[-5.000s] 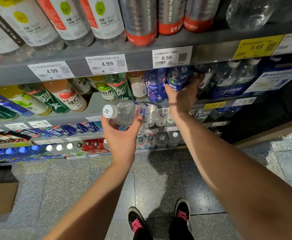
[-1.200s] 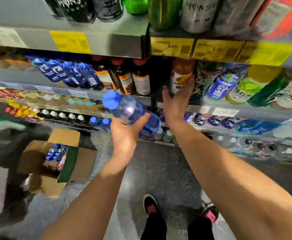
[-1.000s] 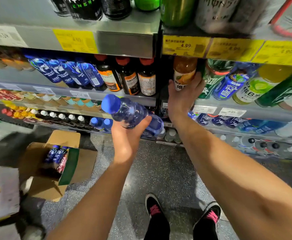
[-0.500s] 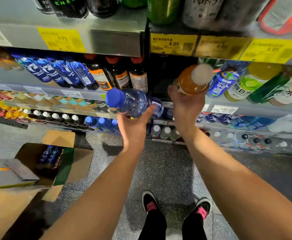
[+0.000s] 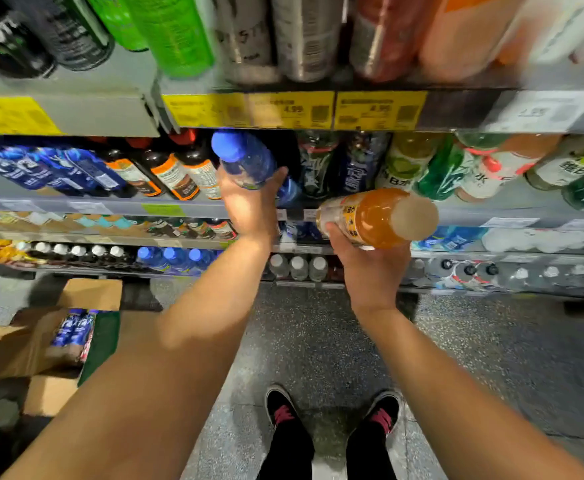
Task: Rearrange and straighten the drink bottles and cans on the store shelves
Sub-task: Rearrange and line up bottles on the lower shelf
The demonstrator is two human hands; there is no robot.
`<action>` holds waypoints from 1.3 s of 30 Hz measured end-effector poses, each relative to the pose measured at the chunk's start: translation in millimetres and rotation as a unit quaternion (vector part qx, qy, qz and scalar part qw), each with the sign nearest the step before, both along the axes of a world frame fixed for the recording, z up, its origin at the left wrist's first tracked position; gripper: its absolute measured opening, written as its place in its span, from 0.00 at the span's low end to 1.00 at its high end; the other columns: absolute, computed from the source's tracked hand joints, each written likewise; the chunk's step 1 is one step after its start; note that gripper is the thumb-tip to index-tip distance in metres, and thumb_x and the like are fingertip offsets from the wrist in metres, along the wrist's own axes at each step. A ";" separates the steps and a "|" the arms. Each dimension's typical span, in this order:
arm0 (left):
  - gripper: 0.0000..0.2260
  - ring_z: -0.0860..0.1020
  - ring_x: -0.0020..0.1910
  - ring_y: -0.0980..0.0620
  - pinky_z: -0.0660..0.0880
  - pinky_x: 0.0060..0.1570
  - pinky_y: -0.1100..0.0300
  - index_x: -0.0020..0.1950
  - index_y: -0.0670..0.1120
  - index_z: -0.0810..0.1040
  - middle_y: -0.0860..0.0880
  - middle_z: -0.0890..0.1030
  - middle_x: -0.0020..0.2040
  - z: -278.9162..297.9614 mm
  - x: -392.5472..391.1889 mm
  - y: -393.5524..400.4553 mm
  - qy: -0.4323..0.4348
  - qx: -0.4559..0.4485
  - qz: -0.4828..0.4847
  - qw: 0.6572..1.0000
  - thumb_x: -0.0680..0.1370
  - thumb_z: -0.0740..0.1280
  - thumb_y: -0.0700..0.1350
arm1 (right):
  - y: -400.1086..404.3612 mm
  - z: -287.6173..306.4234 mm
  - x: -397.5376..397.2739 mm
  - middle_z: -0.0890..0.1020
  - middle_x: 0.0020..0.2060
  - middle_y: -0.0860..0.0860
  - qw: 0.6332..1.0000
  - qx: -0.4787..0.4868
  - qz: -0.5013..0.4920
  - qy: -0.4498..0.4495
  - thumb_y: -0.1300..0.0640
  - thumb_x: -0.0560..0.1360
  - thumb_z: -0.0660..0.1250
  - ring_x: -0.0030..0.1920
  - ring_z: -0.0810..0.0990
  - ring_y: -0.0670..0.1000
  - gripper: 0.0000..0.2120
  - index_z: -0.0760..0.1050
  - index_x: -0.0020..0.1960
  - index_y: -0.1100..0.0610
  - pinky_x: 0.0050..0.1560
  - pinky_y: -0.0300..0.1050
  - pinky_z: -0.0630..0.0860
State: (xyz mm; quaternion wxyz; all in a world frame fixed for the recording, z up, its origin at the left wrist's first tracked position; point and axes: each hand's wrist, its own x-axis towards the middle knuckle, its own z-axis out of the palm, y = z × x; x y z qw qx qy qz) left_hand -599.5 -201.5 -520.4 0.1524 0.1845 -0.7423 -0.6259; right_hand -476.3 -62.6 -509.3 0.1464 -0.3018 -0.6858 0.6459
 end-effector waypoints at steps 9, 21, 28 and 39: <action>0.37 0.77 0.63 0.42 0.72 0.61 0.54 0.65 0.38 0.73 0.41 0.79 0.63 1.8 -31.0 18.0 -0.105 -0.159 -0.015 0.982 0.65 0.82 0.56 | 76.3 1.6 11.2 0.82 0.53 0.49 0.997 0.074 -0.028 -0.003 0.48 0.64 0.82 0.55 0.81 0.47 0.32 0.74 0.62 0.56 0.64 0.45 0.75; 0.25 0.70 0.39 0.55 0.68 0.45 0.73 0.57 0.42 0.70 0.46 0.71 0.48 0.5 40.4 105.6 0.008 -0.081 0.038 0.996 0.67 0.81 0.42 | 193.5 -8.0 33.1 0.79 0.52 0.49 0.979 0.152 -0.136 0.020 0.53 0.65 0.82 0.51 0.78 0.45 0.37 0.68 0.67 0.60 0.52 0.24 0.70; 0.17 0.67 0.31 0.58 0.69 0.37 0.70 0.44 0.50 0.70 0.51 0.68 0.35 -4.0 71.9 173.7 -0.005 0.015 -0.133 0.991 0.72 0.75 0.32 | 250.3 -11.9 20.1 0.79 0.56 0.47 0.981 0.138 -0.136 0.022 0.48 0.65 0.82 0.55 0.78 0.44 0.42 0.66 0.71 0.59 0.55 0.23 0.69; 0.14 0.66 0.32 0.56 0.67 0.35 0.69 0.47 0.43 0.72 0.51 0.68 0.35 -12.7 116.1 247.1 -0.036 0.115 -0.250 0.961 0.74 0.72 0.28 | 294.3 -25.5 -21.9 0.77 0.64 0.53 0.985 0.164 -0.033 0.030 0.49 0.67 0.80 0.63 0.75 0.47 0.45 0.61 0.74 0.64 0.60 0.23 0.64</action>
